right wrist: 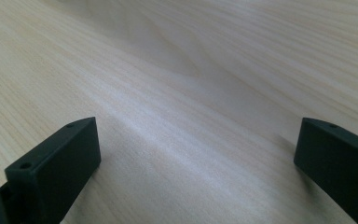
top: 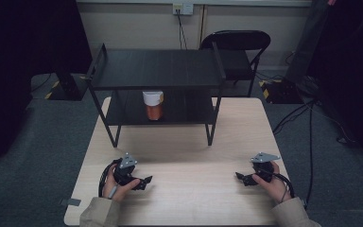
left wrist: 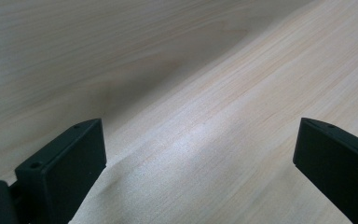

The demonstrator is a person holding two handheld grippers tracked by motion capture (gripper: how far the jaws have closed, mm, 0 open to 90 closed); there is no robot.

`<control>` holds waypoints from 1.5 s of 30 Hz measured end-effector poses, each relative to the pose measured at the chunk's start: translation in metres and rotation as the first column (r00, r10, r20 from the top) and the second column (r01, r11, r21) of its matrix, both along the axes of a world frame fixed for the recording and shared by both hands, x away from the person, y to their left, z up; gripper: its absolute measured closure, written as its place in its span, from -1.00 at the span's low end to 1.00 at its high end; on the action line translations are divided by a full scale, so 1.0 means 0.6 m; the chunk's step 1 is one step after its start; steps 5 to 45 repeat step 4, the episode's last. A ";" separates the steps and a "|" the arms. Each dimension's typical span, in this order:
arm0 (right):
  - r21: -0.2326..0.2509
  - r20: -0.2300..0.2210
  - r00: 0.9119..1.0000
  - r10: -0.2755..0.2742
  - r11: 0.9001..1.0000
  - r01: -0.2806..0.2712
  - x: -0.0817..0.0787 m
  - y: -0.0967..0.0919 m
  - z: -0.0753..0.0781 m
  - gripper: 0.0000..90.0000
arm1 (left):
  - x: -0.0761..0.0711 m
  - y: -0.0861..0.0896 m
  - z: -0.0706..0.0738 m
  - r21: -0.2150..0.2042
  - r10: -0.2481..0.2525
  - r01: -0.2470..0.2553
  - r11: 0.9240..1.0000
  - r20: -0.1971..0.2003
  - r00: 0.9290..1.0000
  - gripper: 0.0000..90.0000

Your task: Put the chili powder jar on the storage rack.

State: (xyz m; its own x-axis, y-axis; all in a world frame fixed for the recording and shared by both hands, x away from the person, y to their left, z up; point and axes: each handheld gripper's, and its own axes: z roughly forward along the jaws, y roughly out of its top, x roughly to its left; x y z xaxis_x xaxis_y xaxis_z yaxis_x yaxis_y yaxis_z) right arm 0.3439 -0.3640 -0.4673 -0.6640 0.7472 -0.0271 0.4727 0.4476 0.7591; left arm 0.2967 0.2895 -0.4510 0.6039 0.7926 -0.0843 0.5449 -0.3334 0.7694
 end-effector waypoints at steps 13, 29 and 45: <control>0.000 0.000 1.000 0.000 1.000 0.000 0.000 0.000 0.000 -1.00 | 0.001 -0.002 0.001 0.016 0.000 0.000 1.000 -0.003 1.000 -0.96; 0.000 0.000 1.000 0.000 1.000 0.000 0.000 0.000 0.000 -1.00 | 0.001 -0.002 0.001 0.016 0.000 0.000 1.000 -0.003 1.000 -0.96; 0.000 0.000 1.000 0.000 1.000 0.000 0.000 0.000 0.000 -1.00 | 0.001 -0.002 0.001 0.016 0.000 0.000 1.000 -0.003 1.000 -0.96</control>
